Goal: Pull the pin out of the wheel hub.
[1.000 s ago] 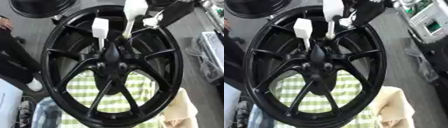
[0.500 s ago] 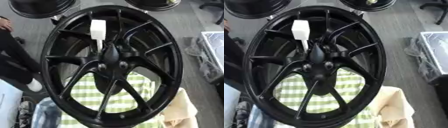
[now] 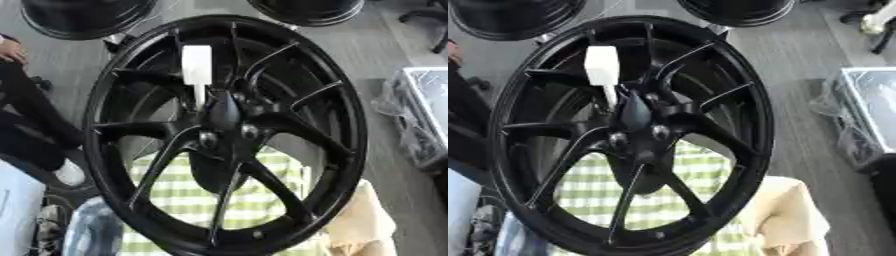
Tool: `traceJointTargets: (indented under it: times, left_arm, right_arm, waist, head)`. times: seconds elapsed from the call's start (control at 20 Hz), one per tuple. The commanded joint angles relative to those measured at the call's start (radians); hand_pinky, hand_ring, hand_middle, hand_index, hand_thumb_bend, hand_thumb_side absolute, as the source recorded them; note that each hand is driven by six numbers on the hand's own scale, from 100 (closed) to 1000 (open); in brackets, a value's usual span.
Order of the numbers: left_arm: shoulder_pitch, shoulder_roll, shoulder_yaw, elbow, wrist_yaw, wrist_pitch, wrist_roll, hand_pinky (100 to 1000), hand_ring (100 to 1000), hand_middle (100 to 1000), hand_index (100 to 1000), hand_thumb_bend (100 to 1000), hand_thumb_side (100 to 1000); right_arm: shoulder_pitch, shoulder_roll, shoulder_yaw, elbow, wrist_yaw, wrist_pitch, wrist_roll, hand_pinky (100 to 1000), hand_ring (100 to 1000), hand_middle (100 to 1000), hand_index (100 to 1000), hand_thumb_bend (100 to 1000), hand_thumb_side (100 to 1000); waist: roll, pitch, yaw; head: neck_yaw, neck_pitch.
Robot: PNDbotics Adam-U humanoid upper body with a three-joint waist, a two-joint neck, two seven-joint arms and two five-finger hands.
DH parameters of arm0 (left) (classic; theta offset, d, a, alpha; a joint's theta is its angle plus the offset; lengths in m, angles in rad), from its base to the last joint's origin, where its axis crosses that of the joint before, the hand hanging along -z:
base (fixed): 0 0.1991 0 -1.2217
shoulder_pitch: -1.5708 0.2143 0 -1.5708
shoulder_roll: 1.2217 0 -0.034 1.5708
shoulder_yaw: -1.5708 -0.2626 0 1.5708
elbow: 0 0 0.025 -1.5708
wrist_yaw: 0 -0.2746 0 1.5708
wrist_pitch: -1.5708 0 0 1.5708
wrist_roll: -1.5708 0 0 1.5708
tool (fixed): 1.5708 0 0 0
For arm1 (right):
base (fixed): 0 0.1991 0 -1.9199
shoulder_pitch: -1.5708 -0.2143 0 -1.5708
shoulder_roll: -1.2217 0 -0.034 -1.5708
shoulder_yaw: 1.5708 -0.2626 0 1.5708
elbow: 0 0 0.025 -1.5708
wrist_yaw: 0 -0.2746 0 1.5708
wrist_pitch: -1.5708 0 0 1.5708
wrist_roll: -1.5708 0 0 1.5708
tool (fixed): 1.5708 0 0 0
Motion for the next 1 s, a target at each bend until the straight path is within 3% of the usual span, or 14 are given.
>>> traceJointTargets:
  times: [0.05,0.15,0.3,0.4,0.6,1.0]
  left_arm:
    - [-0.007,0.014,0.017,-0.024,0.001,-0.003,0.008,757,765,703,732,100,853]
    - [-0.009,0.011,0.017,-0.026,0.002,-0.003,0.008,757,766,703,732,100,853]
    - [-0.011,0.009,0.016,-0.027,0.003,-0.003,0.008,757,766,703,732,100,852]
    - [-0.013,0.008,0.016,-0.027,0.003,-0.003,0.007,757,766,703,732,100,851]
    - [-0.012,0.006,0.015,-0.026,0.004,-0.003,0.006,758,766,704,732,100,852]
    - [-0.013,0.007,0.012,-0.024,0.004,-0.002,0.002,759,767,704,732,100,853]
  right_arm:
    - [0.067,0.073,-0.049,-0.011,0.125,0.014,-0.05,796,727,483,567,100,116]
    - [0.116,0.14,-0.059,0.0,0.195,0.011,-0.053,802,768,573,668,100,100]
    - [0.168,0.215,-0.063,0.025,0.293,-0.035,-0.017,845,849,765,884,100,198]
    - [0.183,0.249,-0.065,0.052,0.337,-0.068,0.012,860,868,793,922,100,142]
    - [0.186,0.279,-0.068,0.109,0.352,-0.1,0.056,874,884,814,941,155,230]
    - [0.166,0.28,-0.074,0.132,0.291,-0.09,0.03,872,881,826,959,100,137]
  waist:
    - [0.002,-0.018,0.001]
    - [0.005,-0.016,0.001]
    - [0.01,-0.015,0.0]
    - [0.014,-0.016,-0.001]
    - [0.021,-0.016,-0.003]
    - [0.022,-0.016,-0.005]
  head:
    - [0.005,-0.013]
    - [0.006,-0.014]
    - [0.008,-0.014]
    - [0.008,-0.013]
    - [0.011,-0.01]
    - [0.017,-0.009]
